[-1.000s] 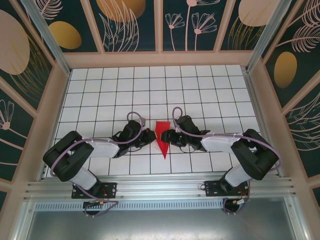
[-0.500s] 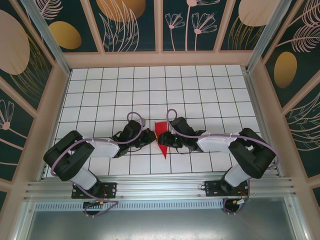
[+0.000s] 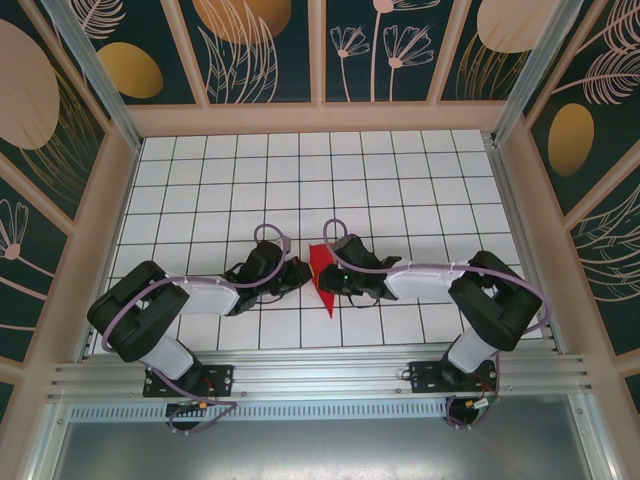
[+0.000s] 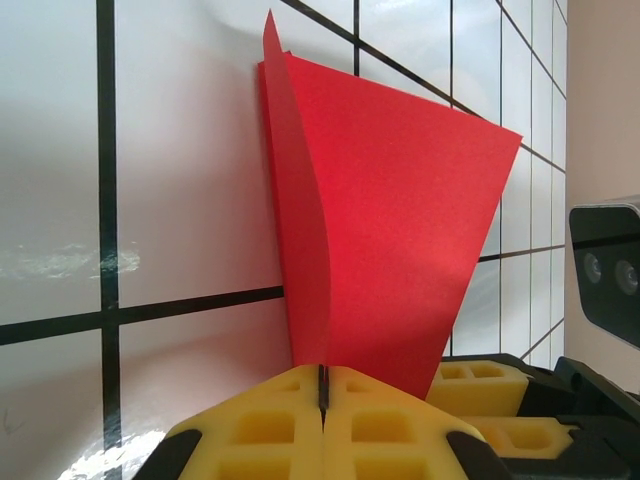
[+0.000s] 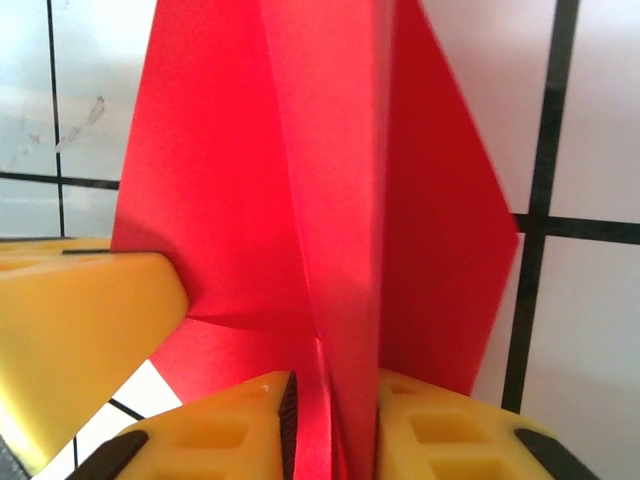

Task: Fold a paper plane with a square sheet of paper (pick it up from the middle)
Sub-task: Move a paper plane to the center of the table.

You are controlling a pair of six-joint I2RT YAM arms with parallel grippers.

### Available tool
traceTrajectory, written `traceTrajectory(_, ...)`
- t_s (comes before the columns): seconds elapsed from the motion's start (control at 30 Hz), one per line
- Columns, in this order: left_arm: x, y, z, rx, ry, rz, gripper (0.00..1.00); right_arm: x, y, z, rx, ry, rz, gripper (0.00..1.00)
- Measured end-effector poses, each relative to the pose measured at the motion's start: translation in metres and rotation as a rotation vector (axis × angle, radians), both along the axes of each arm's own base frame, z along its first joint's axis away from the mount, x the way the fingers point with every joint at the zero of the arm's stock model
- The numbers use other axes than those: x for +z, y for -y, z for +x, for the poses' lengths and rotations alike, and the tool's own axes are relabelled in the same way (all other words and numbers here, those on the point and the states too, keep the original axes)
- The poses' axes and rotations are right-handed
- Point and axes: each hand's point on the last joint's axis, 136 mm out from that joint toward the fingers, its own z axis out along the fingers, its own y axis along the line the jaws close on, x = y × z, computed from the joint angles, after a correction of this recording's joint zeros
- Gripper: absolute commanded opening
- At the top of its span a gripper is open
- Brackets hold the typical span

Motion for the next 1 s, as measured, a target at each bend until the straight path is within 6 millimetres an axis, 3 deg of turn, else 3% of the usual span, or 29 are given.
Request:
traceTrajectory(0.23, 0.000, 0.000, 0.000, 0.004, -0.004, -0.002, 0.12, 0.001, 0.002, 0.002, 0.000, 0.004, -0.028, 0.06)
traceTrajectory(0.4, 0.004, -0.001, 0.001, 0.014, -0.006, -0.010, 0.40, 0.009, 0.006, 0.011, -0.034, 0.020, -0.085, 0.06)
traceTrajectory(0.53, 0.026, -0.007, 0.005, 0.049, 0.047, -0.020, 0.56, 0.026, 0.015, 0.029, -0.095, 0.068, -0.167, 0.07)
traceTrajectory(0.73, 0.062, -0.028, 0.012, 0.146, 0.145, -0.003, 0.58, 0.039, 0.032, 0.069, -0.176, 0.099, -0.247, 0.11)
traceTrajectory(0.87, 0.072, -0.044, 0.013, 0.202, 0.180, 0.026, 0.59, 0.023, 0.041, 0.093, -0.189, 0.070, -0.323, 0.12)
traceTrajectory(1.0, 0.067, -0.057, 0.009, 0.232, 0.178, 0.061, 0.59, 0.003, 0.038, 0.107, -0.158, 0.040, -0.382, 0.13)
